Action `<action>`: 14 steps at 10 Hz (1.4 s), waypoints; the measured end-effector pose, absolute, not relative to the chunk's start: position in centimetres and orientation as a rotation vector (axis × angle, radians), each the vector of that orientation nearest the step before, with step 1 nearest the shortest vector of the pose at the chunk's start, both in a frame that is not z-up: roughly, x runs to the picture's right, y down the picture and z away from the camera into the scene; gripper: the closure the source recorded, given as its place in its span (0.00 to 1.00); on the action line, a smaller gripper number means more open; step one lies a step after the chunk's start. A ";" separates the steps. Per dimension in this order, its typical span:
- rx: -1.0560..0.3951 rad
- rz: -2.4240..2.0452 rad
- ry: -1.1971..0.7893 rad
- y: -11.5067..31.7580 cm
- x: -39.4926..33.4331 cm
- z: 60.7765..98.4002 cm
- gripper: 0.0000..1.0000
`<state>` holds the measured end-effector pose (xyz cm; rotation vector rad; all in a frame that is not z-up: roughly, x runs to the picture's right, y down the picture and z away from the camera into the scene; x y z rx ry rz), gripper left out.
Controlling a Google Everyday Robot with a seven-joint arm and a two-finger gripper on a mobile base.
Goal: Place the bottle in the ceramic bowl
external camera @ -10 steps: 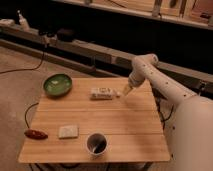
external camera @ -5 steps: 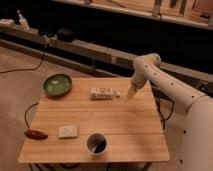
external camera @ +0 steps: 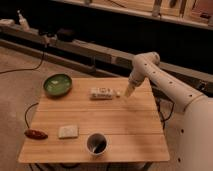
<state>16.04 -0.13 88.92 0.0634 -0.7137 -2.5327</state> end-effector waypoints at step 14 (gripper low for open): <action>0.425 -2.720 -0.961 1.4 3.1 93.9 0.35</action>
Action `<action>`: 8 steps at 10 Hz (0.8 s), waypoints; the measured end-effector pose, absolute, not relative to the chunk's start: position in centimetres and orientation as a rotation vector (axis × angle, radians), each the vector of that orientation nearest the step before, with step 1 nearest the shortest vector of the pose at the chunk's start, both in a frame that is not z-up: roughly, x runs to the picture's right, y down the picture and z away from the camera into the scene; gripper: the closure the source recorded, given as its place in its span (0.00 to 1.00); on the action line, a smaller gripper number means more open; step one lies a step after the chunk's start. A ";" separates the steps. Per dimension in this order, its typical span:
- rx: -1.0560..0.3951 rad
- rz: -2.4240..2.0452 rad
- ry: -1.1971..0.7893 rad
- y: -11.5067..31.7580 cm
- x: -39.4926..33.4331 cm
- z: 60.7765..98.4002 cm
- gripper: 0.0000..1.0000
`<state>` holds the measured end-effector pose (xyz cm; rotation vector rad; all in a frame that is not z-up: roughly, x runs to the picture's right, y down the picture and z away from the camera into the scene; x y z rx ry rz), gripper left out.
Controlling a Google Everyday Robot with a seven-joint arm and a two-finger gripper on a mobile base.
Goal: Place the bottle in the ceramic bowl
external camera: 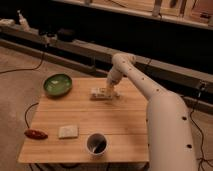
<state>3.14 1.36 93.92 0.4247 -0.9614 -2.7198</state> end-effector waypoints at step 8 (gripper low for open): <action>0.180 -2.707 -1.000 3.3 5.2 95.9 0.35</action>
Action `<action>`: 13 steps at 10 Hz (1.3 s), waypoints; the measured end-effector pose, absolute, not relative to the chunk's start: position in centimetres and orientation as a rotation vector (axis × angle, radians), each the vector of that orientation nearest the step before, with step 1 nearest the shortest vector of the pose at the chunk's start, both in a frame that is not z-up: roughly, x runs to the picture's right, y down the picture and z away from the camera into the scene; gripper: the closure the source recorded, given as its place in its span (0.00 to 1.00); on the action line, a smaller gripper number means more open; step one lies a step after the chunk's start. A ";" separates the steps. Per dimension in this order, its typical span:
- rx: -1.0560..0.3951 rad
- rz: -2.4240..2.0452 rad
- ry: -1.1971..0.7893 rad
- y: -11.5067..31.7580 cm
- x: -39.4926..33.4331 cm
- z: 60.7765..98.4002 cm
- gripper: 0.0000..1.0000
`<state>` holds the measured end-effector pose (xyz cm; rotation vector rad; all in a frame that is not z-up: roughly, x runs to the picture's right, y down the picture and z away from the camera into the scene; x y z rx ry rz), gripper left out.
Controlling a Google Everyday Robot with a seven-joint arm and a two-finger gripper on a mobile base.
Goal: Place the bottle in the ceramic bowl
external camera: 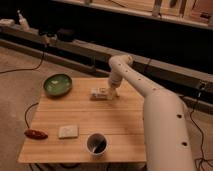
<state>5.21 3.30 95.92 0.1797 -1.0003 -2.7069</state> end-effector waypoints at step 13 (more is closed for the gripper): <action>0.332 -2.905 -0.878 -2.6 -2.5 90.6 0.89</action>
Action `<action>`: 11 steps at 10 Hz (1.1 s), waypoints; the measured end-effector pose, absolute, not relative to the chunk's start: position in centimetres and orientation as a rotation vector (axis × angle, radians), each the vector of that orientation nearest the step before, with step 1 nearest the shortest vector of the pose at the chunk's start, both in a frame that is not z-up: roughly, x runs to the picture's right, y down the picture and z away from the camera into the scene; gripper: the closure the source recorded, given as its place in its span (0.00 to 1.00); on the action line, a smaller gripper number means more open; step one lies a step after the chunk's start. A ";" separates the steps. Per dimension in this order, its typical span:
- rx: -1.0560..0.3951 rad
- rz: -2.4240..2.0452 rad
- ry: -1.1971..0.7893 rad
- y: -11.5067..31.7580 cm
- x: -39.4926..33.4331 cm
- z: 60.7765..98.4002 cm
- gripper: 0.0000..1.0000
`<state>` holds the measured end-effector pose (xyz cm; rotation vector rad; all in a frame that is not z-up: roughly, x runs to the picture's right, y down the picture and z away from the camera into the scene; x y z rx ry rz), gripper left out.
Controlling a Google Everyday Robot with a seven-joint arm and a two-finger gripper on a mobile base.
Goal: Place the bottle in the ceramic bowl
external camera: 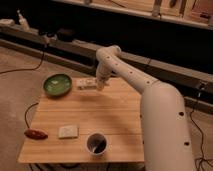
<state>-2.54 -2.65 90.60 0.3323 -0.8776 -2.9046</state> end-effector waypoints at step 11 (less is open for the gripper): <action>0.417 -2.936 -0.872 -4.7 -6.4 91.9 0.89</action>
